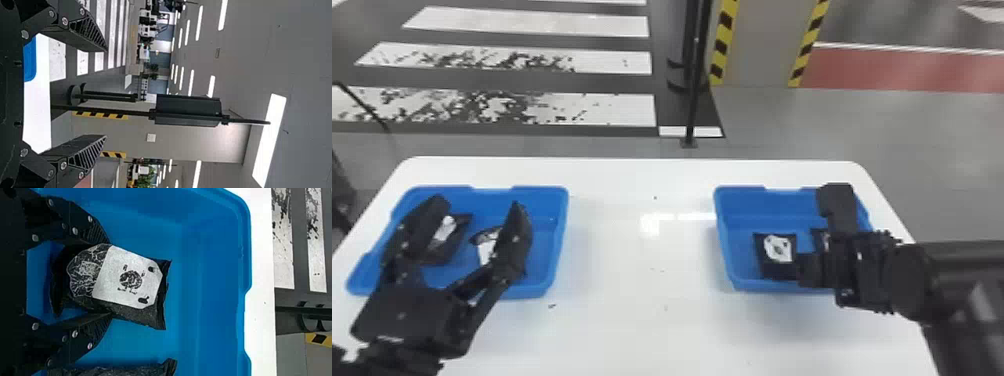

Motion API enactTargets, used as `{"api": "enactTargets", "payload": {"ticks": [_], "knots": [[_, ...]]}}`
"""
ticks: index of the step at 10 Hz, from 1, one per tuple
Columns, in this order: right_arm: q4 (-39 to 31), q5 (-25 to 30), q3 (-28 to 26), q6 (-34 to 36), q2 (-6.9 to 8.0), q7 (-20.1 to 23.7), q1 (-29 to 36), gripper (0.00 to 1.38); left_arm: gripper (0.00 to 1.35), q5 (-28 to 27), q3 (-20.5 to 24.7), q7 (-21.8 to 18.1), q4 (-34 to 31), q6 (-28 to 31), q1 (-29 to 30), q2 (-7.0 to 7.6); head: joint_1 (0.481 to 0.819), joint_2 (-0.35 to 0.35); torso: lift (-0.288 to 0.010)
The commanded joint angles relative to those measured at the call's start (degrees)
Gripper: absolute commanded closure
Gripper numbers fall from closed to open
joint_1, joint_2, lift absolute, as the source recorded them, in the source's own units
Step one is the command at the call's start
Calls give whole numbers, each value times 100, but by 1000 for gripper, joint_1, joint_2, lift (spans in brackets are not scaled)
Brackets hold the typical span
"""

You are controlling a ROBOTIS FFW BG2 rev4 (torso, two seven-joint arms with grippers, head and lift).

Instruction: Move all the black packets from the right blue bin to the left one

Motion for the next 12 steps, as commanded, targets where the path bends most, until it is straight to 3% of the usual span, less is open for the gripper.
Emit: {"api": "enactTargets", "payload": {"ticks": [1,6,8,10,11,12], "knots": [[-22,-138,9,-168,4,1,40,1115,274,7,11,0,0,-7,0,0,695,-84,-140],[-500,-606,-106,-1026,13,45,547,1122,274,42,0,0,0,-77,0,0,695,-53,-140],[-866,-766,-483,-1786,127,317,968,1122,274,87,0,0,28,-148,14,0,695,-39,-140],[62,-1086,-483,-4232,127,1521,828,1122,274,99,-46,0,28,-148,-28,9,695,-32,-140],[386,-1555,-129,-5175,74,1741,757,1122,274,99,-103,0,28,-91,-70,18,695,-16,-140],[456,-1737,89,-5625,66,1873,743,1122,274,133,-149,0,28,-21,-84,44,695,-9,-140]]}}
